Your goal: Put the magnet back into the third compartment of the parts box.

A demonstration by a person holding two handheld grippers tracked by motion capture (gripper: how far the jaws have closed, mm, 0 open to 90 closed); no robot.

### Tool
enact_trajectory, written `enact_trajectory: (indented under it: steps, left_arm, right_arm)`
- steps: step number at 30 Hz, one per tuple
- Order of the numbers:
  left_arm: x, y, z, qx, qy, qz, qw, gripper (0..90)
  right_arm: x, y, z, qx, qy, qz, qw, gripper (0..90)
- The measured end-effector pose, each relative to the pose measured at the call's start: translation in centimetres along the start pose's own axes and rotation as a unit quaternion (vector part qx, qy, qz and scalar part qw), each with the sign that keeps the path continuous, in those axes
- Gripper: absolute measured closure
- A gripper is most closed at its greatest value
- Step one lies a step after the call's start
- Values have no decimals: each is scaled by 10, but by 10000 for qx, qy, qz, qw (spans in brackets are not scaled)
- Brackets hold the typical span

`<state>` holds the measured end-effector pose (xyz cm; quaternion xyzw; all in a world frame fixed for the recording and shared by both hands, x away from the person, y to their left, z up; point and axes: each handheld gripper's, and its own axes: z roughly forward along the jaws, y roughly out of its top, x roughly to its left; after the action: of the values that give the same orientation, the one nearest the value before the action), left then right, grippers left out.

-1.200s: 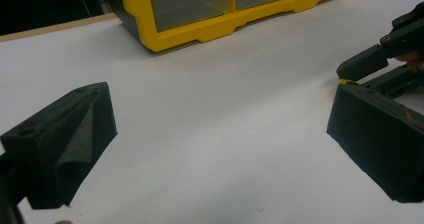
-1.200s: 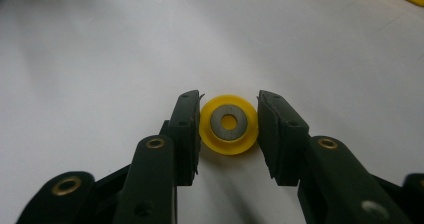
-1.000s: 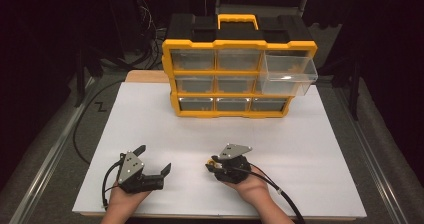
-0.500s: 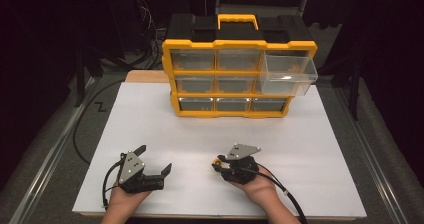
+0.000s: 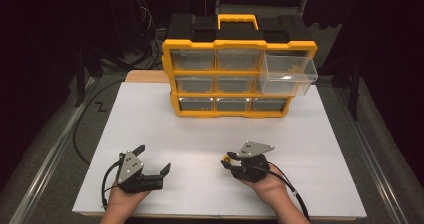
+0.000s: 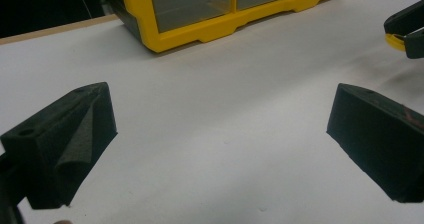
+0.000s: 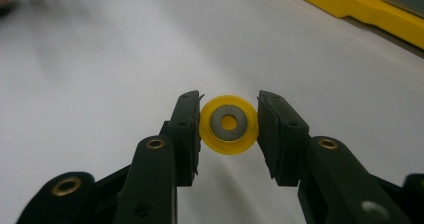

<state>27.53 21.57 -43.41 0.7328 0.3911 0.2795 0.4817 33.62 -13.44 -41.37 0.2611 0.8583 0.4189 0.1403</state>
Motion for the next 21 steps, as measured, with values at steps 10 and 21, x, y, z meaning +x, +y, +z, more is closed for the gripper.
enact_trajectory:
  steps: [10, 21]
  left_arm:
    - [0, 0, 0, -11, 2, 16, 10000, 6]
    - [1, 0, -1, -10, 7, 25, 10000, 6]
  right_arm:
    - [-3, -4, -9, -35, -31, 49, 10000, 650]
    - [-6, -5, -19, -83, -73, 82, 9999, 650]
